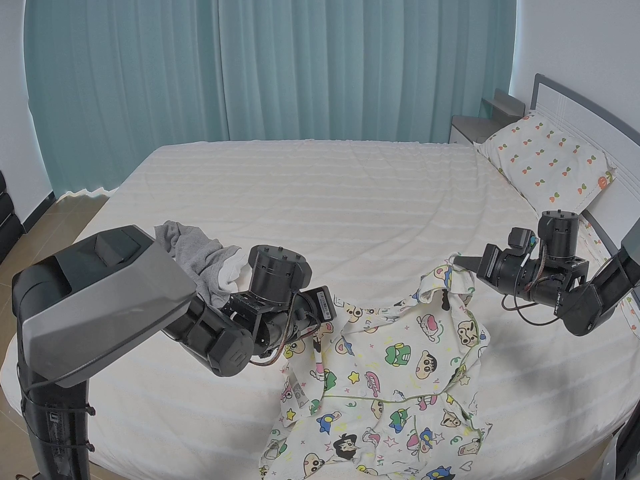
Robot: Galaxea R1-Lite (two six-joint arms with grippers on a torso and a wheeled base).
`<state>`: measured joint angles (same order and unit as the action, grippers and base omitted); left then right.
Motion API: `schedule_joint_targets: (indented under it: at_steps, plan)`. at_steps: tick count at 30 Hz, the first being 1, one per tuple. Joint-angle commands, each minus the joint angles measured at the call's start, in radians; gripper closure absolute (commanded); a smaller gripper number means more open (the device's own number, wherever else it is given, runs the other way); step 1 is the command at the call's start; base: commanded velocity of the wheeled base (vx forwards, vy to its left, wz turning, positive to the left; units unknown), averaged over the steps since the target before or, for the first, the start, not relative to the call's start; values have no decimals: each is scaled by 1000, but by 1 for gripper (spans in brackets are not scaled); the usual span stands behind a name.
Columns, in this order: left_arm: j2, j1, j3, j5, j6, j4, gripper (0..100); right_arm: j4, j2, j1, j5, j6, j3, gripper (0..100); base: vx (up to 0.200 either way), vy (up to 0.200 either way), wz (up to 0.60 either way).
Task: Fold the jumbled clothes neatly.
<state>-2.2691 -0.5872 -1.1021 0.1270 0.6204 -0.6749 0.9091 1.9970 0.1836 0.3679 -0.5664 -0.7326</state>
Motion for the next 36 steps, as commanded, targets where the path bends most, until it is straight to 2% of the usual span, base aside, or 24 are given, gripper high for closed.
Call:
schedule_joint_targets:
  at_steps: [1, 7, 8, 14, 23, 26, 30, 31, 32, 34, 36]
  plan:
    - [-23, 33, -31, 3, -1, 0, 100, 2, 82, 7, 6, 0, -11, 100, 0, 0, 0]
    - [-78, 70, -94, 3, -21, 24, 100, 10, 154, 11, 3, -6, -85, 100, 0, 0, 0]
    - [-87, 76, -105, 3, -27, 26, 0, 14, 166, 11, 3, -6, -93, 0, 0, 0, 0]
    - [-133, 127, -134, 11, -76, 35, 0, 99, 198, 7, 2, -3, -67, 0, 0, 0, 0]
    - [-56, 179, -68, 8, -88, 49, 0, 94, 177, -101, 49, 8, 30, 0, 0, 0, 0]
    - [14, 178, 16, -60, -84, 84, 0, 82, 186, -135, 77, 31, 91, 0, 0, 0, 0]
    - [111, 176, 146, -227, -64, 147, 0, 42, 227, -173, 83, 143, 171, 0, 0, 0, 0]
    - [111, 176, 146, -227, -64, 147, 0, 42, 227, -173, 83, 143, 171, 0, 0, 0, 0]
    - [126, 176, 163, -259, -64, 213, 0, 42, 233, -184, 97, 194, 205, 0, 0, 0, 0]
    - [138, 176, 169, -279, -64, 301, 0, 45, 229, -187, 120, 235, 242, 0, 0, 0, 0]
    - [145, 172, 171, -288, -64, 359, 0, 56, 223, -187, 134, 244, 263, 0, 0, 0, 0]
